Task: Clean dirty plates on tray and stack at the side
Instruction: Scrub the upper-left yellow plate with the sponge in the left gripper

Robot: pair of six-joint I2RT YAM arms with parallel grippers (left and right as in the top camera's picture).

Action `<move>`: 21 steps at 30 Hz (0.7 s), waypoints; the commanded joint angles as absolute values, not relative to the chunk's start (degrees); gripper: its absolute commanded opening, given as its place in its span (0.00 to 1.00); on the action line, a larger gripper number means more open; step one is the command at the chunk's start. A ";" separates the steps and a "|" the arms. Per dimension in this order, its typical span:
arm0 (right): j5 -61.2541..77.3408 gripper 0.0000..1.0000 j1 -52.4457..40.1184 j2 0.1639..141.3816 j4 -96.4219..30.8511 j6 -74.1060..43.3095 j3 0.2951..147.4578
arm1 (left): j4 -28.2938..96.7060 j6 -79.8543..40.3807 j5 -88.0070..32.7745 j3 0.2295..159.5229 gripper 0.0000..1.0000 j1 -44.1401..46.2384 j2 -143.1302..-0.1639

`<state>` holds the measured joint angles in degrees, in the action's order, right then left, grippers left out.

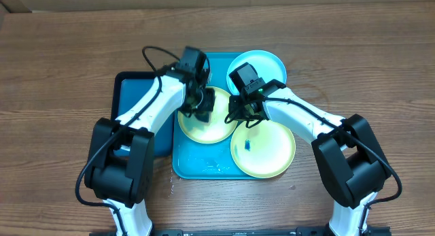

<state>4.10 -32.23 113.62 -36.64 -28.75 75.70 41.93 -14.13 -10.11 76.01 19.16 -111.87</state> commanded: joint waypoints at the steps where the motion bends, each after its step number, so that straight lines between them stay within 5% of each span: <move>1: 3.92 0.04 -32.18 111.33 -36.32 -29.19 76.86 | 39.90 -16.86 -8.36 72.10 0.04 19.57 -112.20; 13: 3.92 0.04 -32.18 111.33 -36.34 -29.19 76.86 | 38.20 -13.06 -31.66 72.14 0.04 18.20 -112.07; 21: 3.95 0.04 -32.18 111.33 -36.34 -29.19 76.86 | 46.70 -10.70 -29.26 81.47 0.04 15.77 -111.42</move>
